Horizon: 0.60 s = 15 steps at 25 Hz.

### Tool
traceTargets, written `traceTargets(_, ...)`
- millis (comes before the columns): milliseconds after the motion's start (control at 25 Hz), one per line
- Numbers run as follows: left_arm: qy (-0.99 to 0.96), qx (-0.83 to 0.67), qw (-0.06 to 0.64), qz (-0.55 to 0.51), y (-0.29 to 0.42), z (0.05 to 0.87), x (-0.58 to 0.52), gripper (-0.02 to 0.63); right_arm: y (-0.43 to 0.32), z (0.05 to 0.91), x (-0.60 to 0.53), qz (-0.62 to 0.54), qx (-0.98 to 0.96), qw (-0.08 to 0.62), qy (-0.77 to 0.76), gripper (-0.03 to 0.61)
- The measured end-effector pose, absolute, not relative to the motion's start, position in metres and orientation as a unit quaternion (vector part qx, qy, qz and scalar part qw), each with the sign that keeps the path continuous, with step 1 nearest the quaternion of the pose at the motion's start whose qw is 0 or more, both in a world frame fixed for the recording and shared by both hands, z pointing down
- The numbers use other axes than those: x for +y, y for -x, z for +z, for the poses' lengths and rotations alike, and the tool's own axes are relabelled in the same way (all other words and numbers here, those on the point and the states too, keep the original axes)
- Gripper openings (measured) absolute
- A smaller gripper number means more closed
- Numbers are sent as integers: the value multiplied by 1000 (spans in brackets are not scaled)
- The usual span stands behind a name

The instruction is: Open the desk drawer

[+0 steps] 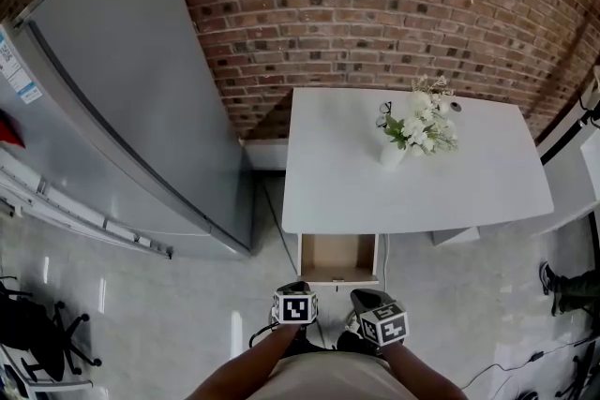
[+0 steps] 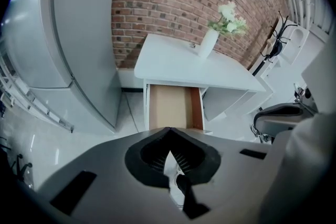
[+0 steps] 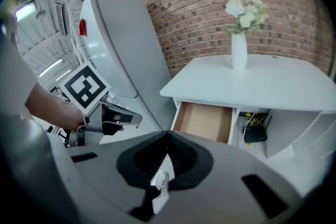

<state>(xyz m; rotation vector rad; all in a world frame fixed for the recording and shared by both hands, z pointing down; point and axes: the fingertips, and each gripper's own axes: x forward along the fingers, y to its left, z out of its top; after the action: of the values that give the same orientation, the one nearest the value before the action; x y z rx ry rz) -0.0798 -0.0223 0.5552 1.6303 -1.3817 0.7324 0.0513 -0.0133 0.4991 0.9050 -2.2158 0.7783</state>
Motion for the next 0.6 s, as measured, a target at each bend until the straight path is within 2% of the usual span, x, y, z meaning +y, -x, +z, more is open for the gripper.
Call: traceTargets(600, -660, -555, 408, 300, 82, 552, -42, 6, -46, 495, -31, 271, -848, 311, -333, 15)
